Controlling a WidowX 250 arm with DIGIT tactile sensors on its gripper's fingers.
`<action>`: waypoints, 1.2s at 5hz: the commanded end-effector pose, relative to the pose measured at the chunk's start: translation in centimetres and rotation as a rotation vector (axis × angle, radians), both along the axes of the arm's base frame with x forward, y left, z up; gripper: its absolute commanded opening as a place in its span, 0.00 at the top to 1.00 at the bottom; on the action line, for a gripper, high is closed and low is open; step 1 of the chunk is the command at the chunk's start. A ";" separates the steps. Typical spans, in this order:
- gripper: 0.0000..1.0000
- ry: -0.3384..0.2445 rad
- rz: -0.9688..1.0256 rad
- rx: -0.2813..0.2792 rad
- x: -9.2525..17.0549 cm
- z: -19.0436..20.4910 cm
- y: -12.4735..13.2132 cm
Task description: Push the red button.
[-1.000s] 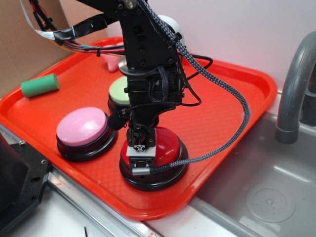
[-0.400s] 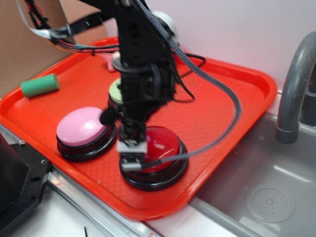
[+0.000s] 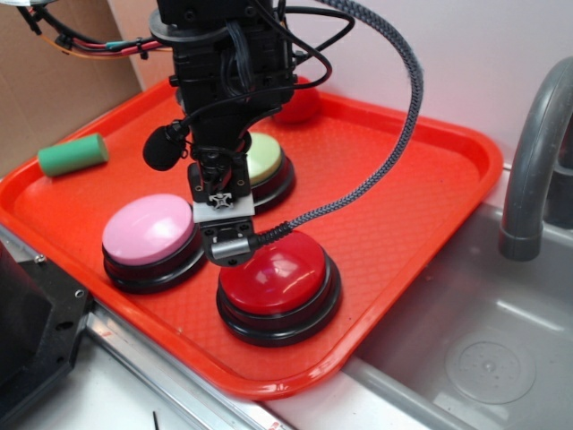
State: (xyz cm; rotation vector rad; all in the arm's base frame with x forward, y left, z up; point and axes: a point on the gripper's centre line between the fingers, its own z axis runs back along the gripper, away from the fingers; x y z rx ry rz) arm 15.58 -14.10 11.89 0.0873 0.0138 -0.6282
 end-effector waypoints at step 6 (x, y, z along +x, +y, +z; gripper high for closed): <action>0.00 -0.036 0.194 -0.095 -0.7 5.0 1.1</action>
